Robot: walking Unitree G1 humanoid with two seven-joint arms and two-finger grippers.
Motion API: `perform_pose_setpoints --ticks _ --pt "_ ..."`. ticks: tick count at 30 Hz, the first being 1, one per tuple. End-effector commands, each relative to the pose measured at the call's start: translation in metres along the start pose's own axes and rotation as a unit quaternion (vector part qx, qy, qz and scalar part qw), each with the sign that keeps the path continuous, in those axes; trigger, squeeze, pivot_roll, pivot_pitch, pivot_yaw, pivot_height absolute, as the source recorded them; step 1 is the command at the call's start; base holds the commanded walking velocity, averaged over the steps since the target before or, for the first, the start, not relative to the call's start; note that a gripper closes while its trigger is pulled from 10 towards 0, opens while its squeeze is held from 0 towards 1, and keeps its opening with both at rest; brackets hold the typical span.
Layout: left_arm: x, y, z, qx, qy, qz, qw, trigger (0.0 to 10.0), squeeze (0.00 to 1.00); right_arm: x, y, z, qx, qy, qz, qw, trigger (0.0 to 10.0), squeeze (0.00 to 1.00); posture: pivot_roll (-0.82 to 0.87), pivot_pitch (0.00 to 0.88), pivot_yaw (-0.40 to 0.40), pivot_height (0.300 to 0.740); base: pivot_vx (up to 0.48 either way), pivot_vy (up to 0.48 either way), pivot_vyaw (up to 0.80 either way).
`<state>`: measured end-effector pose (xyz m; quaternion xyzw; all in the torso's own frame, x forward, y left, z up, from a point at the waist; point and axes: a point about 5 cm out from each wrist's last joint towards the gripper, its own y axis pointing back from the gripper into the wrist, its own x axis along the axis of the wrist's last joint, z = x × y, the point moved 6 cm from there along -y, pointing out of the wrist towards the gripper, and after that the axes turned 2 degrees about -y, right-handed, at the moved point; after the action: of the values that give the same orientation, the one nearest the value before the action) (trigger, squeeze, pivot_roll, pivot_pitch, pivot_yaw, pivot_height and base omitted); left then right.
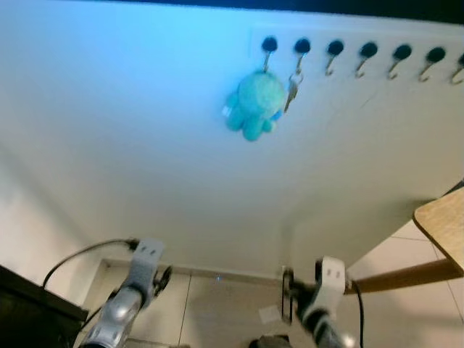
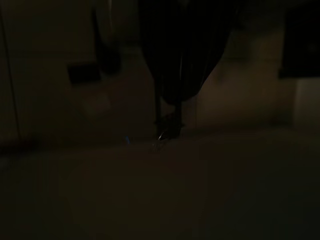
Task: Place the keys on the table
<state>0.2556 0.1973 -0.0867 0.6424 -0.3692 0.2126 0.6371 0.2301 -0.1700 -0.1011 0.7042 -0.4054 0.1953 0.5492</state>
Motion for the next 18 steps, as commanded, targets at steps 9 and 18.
perform_pose_setpoints --ticks 9,18 --pt "-0.022 -0.004 0.016 -0.018 0.008 -0.030 0.999 10.0 0.00 -0.022 0.012 0.047 -0.103 -0.015 -0.022 0.994 10.0 0.00 0.03 0.030 -0.009 0.740 0.000 0.000 0.00" --pt "-0.032 -0.004 0.017 -0.002 0.016 -0.045 0.999 10.0 0.00 -0.020 0.009 0.050 -0.111 -0.027 -0.024 0.993 10.0 0.00 0.04 0.019 -0.020 0.740 0.000 0.000 0.00"
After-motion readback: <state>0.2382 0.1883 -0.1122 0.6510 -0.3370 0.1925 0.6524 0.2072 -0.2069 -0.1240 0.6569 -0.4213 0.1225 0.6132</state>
